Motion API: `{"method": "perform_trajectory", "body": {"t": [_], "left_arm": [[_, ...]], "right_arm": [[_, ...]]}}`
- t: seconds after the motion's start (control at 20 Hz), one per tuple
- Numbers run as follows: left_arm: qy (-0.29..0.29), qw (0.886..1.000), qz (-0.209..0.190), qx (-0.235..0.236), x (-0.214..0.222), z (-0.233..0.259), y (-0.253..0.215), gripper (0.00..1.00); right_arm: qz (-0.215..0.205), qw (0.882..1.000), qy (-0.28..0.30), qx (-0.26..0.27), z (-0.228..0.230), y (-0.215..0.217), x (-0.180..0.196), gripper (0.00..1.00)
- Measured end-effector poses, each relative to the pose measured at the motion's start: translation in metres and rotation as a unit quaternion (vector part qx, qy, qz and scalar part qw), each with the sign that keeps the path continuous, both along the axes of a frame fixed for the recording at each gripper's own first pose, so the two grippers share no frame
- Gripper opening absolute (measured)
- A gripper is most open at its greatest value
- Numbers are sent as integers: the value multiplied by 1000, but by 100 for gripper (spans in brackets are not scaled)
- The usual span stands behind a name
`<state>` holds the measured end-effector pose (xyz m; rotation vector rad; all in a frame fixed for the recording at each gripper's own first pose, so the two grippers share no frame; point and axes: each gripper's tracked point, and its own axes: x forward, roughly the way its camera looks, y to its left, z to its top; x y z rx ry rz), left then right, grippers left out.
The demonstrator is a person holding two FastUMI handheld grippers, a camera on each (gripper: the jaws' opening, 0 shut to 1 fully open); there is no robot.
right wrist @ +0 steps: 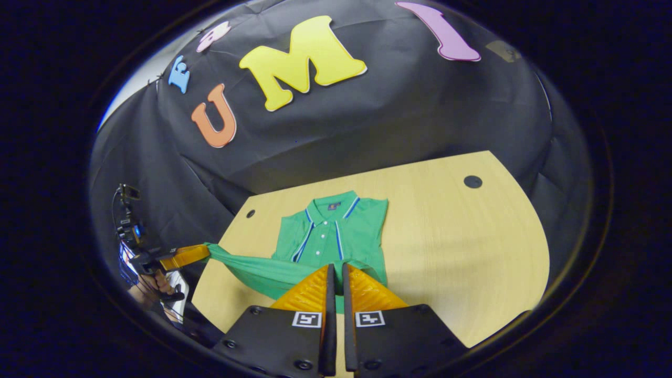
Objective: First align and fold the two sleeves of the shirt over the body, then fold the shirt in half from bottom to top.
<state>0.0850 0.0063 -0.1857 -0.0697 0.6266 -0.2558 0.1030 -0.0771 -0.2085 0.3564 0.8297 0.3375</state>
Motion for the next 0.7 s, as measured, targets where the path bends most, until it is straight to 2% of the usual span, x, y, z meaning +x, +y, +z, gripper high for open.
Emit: {"method": "perform_trajectory", "body": {"t": [0.3,0.55,0.6,0.7], "left_arm": [[-8,1000,14,-9,67,8,7,3],[-18,999,28,-18,125,7,8,3],[-20,999,29,-18,137,6,8,3],[-25,999,32,-15,159,1,10,3]], "right_arm": [[-8,1000,-22,-3,6,3,67,9],[-33,999,-31,-23,-5,2,122,9],[-34,999,-32,-26,-10,2,131,5],[-34,998,-33,-30,-17,6,149,5]]}}
